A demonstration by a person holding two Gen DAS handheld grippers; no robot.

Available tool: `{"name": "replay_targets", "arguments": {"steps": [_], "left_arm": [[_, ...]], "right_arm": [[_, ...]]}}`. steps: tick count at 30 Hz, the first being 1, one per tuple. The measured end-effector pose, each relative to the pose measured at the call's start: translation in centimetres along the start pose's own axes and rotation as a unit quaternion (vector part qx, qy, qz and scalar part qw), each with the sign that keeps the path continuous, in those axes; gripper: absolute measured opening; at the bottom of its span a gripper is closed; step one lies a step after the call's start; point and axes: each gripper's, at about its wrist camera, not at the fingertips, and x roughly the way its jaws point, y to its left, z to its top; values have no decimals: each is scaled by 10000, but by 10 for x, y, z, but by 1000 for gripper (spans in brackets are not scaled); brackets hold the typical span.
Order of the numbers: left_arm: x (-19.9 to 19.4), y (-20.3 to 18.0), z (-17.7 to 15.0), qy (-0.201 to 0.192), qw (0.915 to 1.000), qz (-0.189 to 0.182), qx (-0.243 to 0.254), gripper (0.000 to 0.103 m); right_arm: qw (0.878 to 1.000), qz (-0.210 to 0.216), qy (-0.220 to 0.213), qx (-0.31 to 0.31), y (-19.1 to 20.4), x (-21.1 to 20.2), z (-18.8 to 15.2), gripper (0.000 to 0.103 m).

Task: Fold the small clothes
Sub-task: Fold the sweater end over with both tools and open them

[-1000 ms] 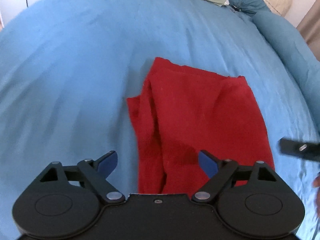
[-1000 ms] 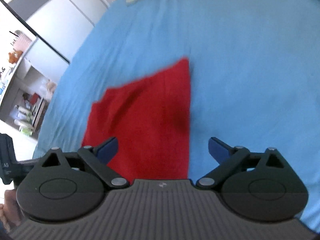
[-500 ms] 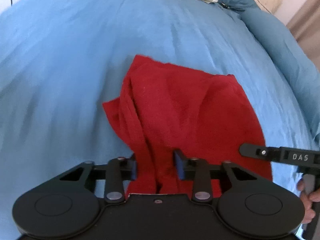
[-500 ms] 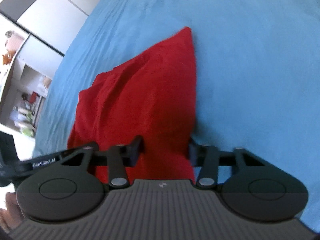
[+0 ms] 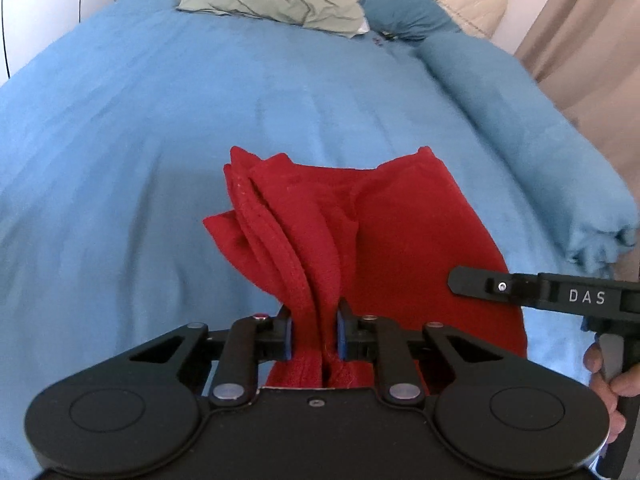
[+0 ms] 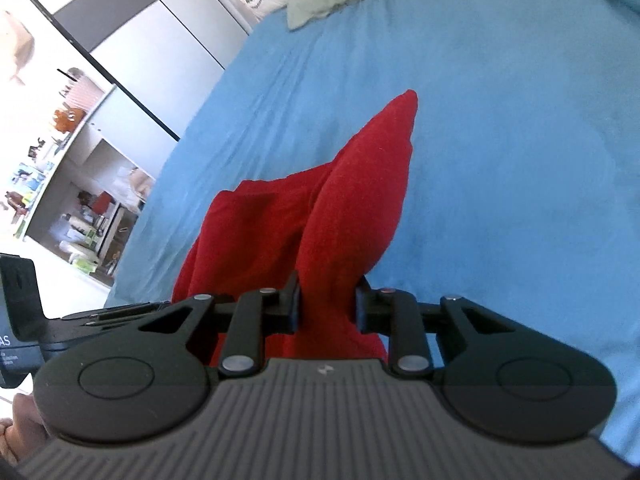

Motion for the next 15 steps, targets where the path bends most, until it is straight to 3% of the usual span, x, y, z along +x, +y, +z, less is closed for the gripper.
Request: {"name": "replay_targets", "arguments": {"steps": [8,11,13,15], "left_arm": [[5,-72,-74,434,9985,179,280,21],[24,-81,-97,640,9968,326,348,21],[35,-88,-110,680,9940,610,603,22],[41,-88,-123,608,9910,861,823,33]], "right_arm": [[9994,-209,252,74,-41,-91,-57,40],[9986,-276,377,232,-69,-101,-88,40],[9984,-354,384,234,-86,-100,-107,40],[9980,-544,327,70,-102,-97,-126,41]]}}
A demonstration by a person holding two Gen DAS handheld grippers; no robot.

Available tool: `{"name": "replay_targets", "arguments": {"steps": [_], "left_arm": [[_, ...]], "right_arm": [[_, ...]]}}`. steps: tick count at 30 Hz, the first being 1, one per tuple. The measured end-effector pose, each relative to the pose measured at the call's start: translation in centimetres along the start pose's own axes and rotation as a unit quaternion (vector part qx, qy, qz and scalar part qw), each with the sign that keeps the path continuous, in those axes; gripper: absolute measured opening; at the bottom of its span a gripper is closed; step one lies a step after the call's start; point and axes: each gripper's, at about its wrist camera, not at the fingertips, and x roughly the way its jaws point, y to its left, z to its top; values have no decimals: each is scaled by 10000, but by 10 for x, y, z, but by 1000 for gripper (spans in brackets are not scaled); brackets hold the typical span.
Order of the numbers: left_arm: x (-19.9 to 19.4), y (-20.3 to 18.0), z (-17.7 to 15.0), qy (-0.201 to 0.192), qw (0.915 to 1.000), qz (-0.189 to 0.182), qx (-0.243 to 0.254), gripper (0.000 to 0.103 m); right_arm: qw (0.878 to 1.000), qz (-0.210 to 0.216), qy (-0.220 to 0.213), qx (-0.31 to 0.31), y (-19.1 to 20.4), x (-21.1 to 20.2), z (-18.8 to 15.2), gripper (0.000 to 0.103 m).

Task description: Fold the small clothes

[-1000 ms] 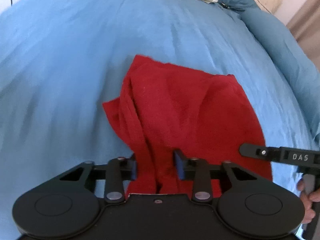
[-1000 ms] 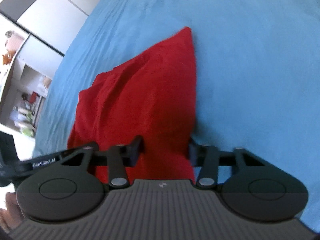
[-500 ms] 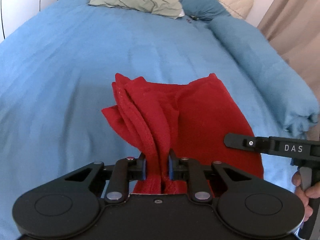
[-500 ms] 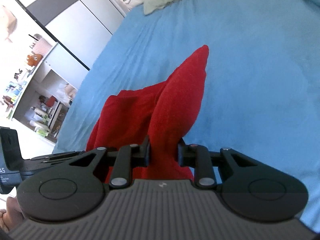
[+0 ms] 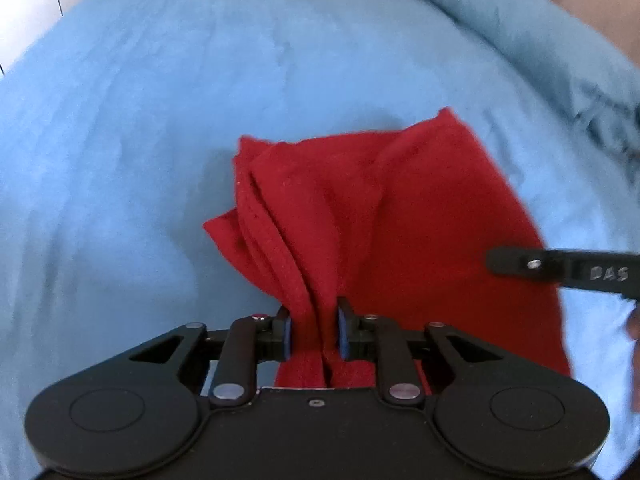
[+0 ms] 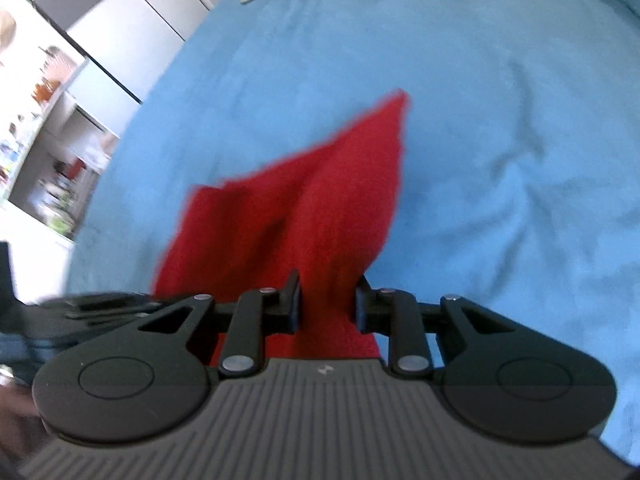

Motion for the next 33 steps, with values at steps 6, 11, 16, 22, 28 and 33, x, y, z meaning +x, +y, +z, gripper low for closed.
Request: {"name": "replay_targets", "arguments": {"steps": [6,11,16,22,28,33], "left_arm": [[5,5,-11,-162,9980,616,33,82],[-9,12,-15,-132,9959,884,-135,83],[-58,7,-14,-438,9935,1044,-118,84],[-148,5,0,-1021,9896,895,-476,99],[-240,-14,4,-1382,9819,1184,-530,103],[-287,-34,-12,-1171,9829,1279,-618,103]], "right_arm": [[9998,-60,-114,154,-34,13,-26,64],[9993,-343,8,-142,-23,6,-18,81],[9957,-607,-351,-604,2,-35,-10,103],[9903,-969,-684,-730,43,-95,9,103],[9821,-1356,-1030,-808,90,-175,15,103],[9765,-1658,-1020,-925,123,-236,6,103]]}}
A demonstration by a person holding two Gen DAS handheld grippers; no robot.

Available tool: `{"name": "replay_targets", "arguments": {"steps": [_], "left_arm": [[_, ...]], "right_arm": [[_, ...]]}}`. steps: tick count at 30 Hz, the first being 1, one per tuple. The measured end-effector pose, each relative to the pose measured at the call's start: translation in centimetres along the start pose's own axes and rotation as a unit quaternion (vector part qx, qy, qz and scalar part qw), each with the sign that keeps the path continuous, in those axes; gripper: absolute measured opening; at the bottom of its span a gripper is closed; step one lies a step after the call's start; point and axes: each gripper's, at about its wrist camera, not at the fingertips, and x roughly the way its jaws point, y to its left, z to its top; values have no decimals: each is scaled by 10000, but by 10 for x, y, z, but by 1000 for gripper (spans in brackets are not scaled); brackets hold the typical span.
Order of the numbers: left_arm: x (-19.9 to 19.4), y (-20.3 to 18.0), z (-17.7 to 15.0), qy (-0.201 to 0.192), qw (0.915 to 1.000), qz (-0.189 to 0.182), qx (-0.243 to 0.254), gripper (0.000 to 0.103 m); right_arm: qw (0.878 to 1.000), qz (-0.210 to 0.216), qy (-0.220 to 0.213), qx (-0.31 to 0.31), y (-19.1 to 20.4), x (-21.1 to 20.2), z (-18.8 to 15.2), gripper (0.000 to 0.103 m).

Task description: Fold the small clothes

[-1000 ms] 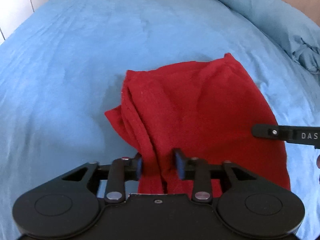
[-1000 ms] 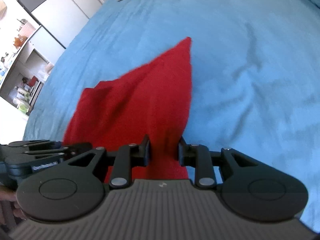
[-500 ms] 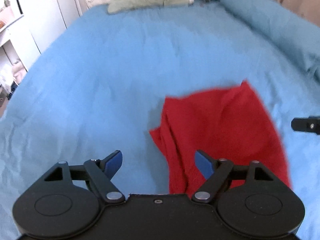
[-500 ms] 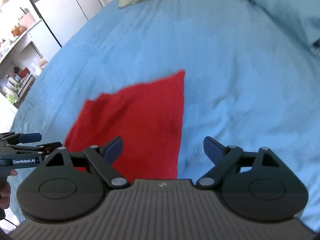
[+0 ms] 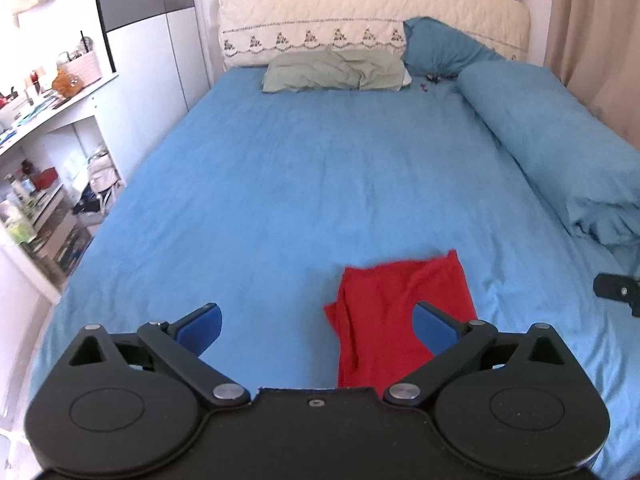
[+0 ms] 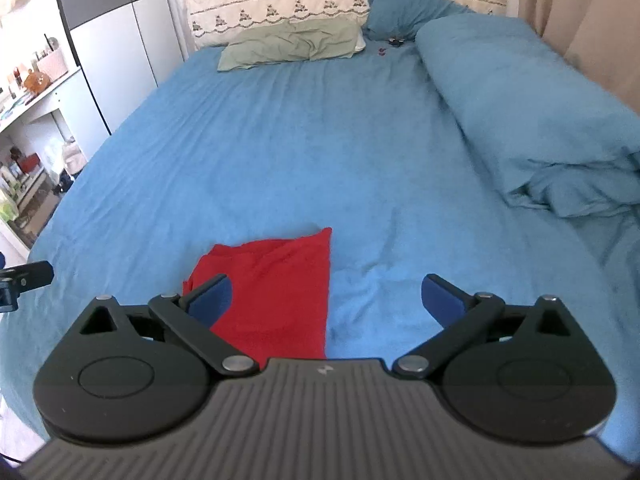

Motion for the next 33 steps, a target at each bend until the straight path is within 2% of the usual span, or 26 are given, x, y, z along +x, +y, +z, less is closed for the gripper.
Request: {"name": "replay_targets", "arguments": {"steps": [2,6,14,19,33], "left_arm": [[-13,-3,-9,88,10000,-44,12,103],[-22,-14,-37,385,9990,130,170,103],[-25,-22,-82,772,9966,142,270,103],[-27,-26,-84,765,9965,100,334,103],[-32,-31,-80,633,9972,88,376,103]], "right_arm": [[9999,-74,96,1,3,-23,-3,103],[9989,-267,335,-177,9,-54,-21,103],[9946,-511,898,-54,8,-60,-76,103],[9929,-538,1056,-111,9,-61,-96,103],[9922,-541,1122,-55,8,-61,-100,103]]}}
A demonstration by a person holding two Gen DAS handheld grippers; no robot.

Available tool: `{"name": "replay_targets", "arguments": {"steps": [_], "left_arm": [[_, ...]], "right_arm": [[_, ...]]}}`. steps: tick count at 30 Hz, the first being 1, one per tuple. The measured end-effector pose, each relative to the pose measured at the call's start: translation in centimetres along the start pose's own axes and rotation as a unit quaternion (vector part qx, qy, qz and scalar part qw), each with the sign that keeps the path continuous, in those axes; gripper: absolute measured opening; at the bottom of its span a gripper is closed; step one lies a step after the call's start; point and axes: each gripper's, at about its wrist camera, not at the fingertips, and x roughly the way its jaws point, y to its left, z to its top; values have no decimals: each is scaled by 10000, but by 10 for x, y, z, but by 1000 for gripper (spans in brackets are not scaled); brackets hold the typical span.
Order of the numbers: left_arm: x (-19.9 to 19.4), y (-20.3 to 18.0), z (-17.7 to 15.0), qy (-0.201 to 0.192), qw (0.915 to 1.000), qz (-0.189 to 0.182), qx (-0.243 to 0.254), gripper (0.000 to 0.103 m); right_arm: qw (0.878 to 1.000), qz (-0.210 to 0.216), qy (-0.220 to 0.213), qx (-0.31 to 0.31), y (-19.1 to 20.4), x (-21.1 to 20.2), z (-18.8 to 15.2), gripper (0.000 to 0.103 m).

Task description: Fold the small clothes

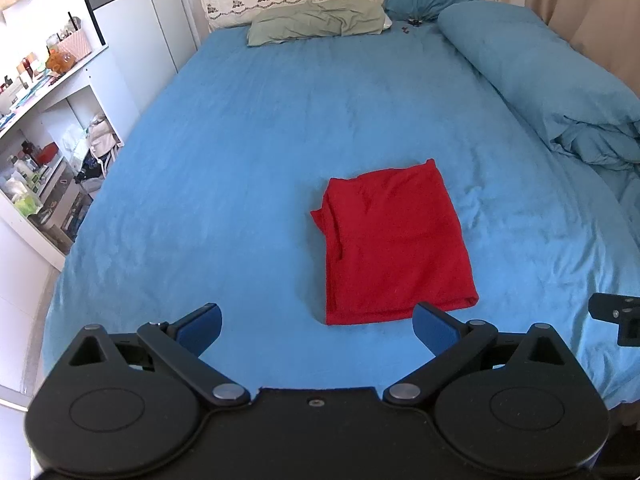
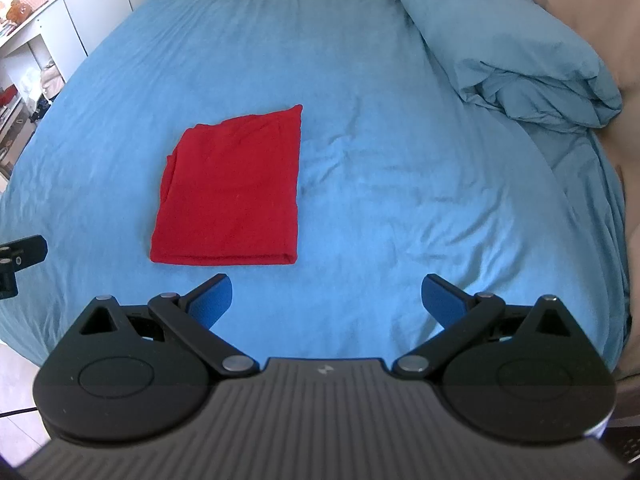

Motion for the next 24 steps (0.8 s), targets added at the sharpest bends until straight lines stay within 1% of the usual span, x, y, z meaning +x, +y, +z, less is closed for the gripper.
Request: {"name": "replay_targets", "arguments": {"steps": [7,12,24], "left_arm": [[-1,-1,-1,-21,10000,29,15,103],[-1,0,0,-21,10000,33,17,103],[1,-1,3,-23,9999,71,75,103]], "right_arm": [[10000,13,1,-15,-4,0,1,103],[10000,-17,-20,-22,1,0,-1,103],[10000,16,65,28,-2,0,-1,103]]}}
